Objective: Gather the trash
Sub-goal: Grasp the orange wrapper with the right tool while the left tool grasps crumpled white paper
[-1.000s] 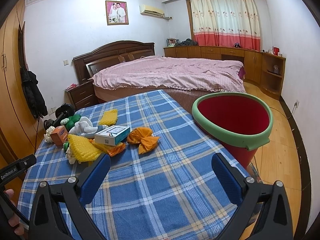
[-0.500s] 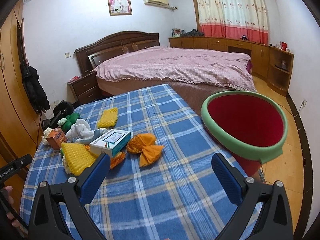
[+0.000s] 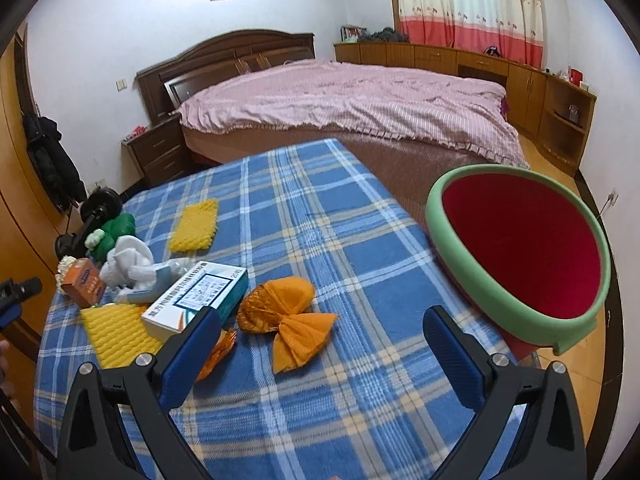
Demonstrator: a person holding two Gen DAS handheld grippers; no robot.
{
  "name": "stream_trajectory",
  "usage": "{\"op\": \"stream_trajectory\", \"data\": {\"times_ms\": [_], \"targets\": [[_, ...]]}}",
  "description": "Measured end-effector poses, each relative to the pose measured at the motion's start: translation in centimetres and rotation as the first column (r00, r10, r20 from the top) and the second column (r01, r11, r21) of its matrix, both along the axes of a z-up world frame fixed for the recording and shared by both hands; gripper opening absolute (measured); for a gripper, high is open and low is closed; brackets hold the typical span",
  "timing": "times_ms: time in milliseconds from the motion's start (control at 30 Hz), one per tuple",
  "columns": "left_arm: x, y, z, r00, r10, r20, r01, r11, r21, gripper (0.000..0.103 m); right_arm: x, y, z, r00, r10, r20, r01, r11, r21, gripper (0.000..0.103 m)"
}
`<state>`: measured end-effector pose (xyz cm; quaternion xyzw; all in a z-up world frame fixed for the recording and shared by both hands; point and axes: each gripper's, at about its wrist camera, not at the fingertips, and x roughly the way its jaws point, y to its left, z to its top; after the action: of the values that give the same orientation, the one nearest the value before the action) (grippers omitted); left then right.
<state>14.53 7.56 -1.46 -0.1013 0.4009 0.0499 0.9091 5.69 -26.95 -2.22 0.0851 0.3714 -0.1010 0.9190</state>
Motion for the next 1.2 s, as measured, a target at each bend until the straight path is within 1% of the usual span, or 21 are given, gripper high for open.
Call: {"op": "stream_trajectory", "data": {"times_ms": [100, 233, 467, 533, 633, 667, 700, 767, 800, 833, 867, 1000, 1067, 1133, 1200], "targets": [[1.8, 1.0, -0.9, 0.999, 0.022, -0.023, -0.023, 1.000, -0.017, 0.091, 0.9, 0.1, -0.5, 1.000, 0.002, -0.023, -0.002, 1.000, -0.006, 0.103], [4.0, 2.1, -2.1, 0.998, 0.041, -0.056, -0.044, 0.998, -0.055, 0.090, 1.8, 0.1, -1.1, 0.999, 0.000, -0.048, 0.000, 1.000, -0.007, 0.103], [6.5, 2.3, -3.4, 0.997, 0.015, -0.076, -0.022, 0.996, -0.092, 0.088, 2.5, -0.2, -2.0, 0.997, -0.014, -0.078, 0.013, 1.000, -0.011, 0.103], [7.0, 2.3, -3.6, 0.996, 0.011, -0.084, -0.019, 0.995, -0.094, 0.085, 2.7, -0.3, -2.3, 0.996, -0.019, -0.088, 0.019, 1.000, -0.007, 0.103], [7.5, 2.3, -4.3, 0.995, -0.006, -0.096, -0.006, 0.993, -0.120, 0.080, 3.0, -0.3, -2.7, 0.995, -0.021, -0.100, 0.021, 1.000, 0.000, 0.103], [7.6, 2.3, -4.5, 0.995, -0.007, -0.100, -0.006, 0.991, -0.131, 0.077, 3.0, -0.3, -2.8, 0.995, -0.020, -0.103, 0.020, 1.000, 0.001, 0.100], [7.7, 2.3, -4.6, 0.994, -0.006, -0.106, -0.008, 0.990, -0.138, 0.072, 3.1, -0.3, -2.9, 0.994, -0.019, -0.105, 0.019, 1.000, 0.000, 0.099], [8.0, 2.4, -5.1, 0.992, -0.002, -0.124, -0.017, 0.988, -0.152, 0.068, 3.2, -0.2, -3.0, 0.994, -0.012, -0.110, 0.013, 1.000, 0.005, 0.092], [8.0, 2.5, -5.2, 0.992, 0.000, -0.126, -0.020, 0.987, -0.160, 0.067, 3.2, -0.2, -3.2, 0.993, -0.009, -0.114, 0.010, 1.000, 0.011, 0.091], [8.0, 2.5, -5.1, 0.993, 0.004, -0.114, -0.022, 0.987, -0.161, 0.065, 3.3, -0.2, -3.2, 0.993, -0.004, -0.116, 0.006, 1.000, 0.016, 0.086], [7.9, 2.5, -5.0, 0.994, -0.002, -0.109, -0.016, 0.986, -0.168, 0.060, 3.3, -0.2, -3.3, 0.993, 0.003, -0.119, 0.000, 1.000, 0.023, 0.082], [7.6, 2.4, -4.8, 0.996, -0.012, -0.087, -0.003, 0.986, -0.169, 0.049, 3.6, 0.0, -3.6, 0.992, 0.030, -0.125, -0.025, 0.999, 0.042, 0.072], [7.2, 2.4, -4.5, 0.997, -0.013, -0.076, 0.000, 0.987, -0.164, 0.047, 3.6, 0.2, -3.6, 0.992, 0.046, -0.119, -0.041, 0.998, 0.046, 0.064], [6.6, 2.3, -4.2, 0.998, -0.012, -0.062, 0.002, 0.987, -0.159, 0.047, 3.6, 0.3, -3.6, 0.991, 0.061, -0.115, -0.055, 0.997, 0.058, 0.059], [5.9, 2.3, -3.5, 0.999, -0.012, -0.042, 0.005, 0.988, -0.152, 0.047, 3.6, 0.4, -3.7, 0.992, 0.066, -0.111, -0.059, 0.996, 0.063, 0.056]]}}
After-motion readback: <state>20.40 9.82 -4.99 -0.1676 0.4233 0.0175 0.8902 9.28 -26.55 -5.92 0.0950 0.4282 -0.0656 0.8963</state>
